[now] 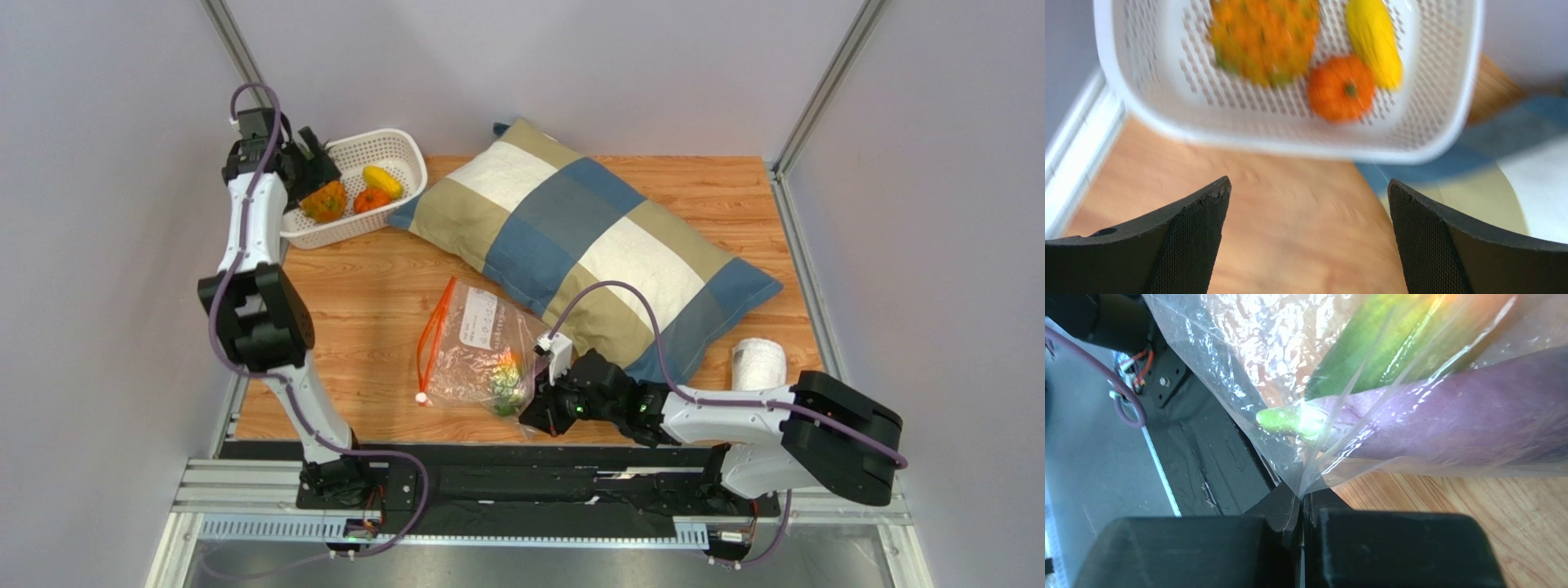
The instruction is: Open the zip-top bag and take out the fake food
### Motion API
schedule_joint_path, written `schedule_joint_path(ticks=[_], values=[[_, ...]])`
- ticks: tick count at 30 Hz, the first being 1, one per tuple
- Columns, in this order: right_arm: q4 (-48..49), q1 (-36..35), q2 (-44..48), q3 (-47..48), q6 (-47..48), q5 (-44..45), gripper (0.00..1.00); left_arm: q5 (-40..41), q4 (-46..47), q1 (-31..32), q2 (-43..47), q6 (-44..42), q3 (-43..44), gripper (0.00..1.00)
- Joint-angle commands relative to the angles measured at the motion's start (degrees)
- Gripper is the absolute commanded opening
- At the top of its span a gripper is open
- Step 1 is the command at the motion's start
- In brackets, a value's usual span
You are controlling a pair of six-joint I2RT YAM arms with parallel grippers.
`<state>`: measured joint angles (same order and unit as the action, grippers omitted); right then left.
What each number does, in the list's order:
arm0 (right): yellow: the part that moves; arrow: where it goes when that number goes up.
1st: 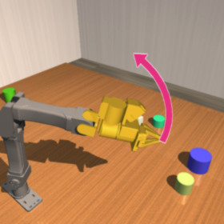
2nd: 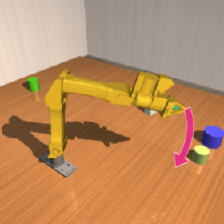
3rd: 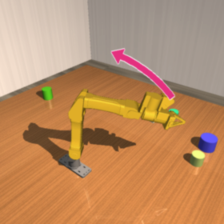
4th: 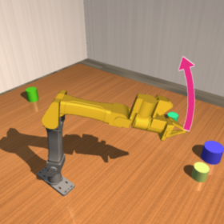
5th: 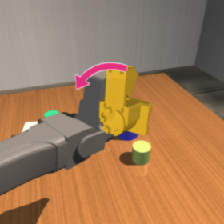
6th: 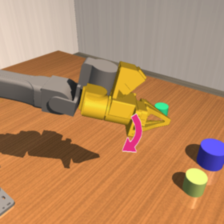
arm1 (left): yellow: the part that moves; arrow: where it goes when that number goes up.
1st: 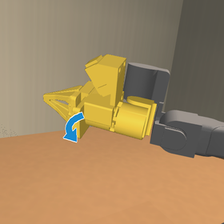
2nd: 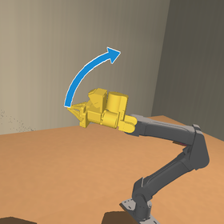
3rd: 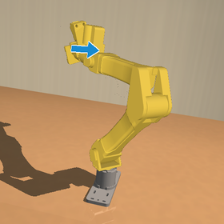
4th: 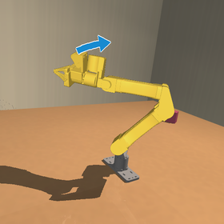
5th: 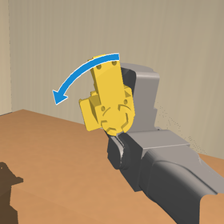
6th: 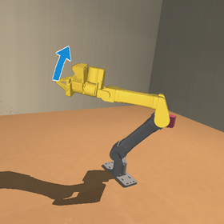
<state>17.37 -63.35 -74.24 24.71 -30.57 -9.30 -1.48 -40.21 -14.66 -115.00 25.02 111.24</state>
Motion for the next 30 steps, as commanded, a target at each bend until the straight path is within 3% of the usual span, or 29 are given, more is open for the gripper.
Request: schedule_joint_path(ticks=[1, 2, 8, 14, 22, 30], values=[[3.55, -0.19, -2.49, 2.54, 3.14, -3.61, 0.0, -14.33, 7.19, 3.04, 26.27, 9.34, -23.55, 0.98], [4.07, -0.28, -3.27, 3.06, 3.41, -3.97, 0.0, -15.04, 9.25, 4.62, 30.49, 10.13, -33.18, 0.98], [4.96, -0.19, -4.34, 3.5, 3.59, -6.25, 0.0, -23.55, 12.7, 17.44, 56.96, 12.34, -58.37, 0.99], [4.26, -0.02, -2.32, 2.54, 4.37, -8.27, 0.0, -24.18, 6.72, 22.03, 80.69, 13.04, -67.99, 0.97], [2.67, 0.42, -1.0, 3.42, 6.22, -15.04, 0.02, -29.28, 8.83, 24.06, 80.29, 14.36, -75.46, 0.87], [5.05, 0.86, 0.41, 1.39, 7.54, -18.91, 0.02, -27.88, 13.9, 24.06, 76.42, 14.53, -76.61, 0.91]])
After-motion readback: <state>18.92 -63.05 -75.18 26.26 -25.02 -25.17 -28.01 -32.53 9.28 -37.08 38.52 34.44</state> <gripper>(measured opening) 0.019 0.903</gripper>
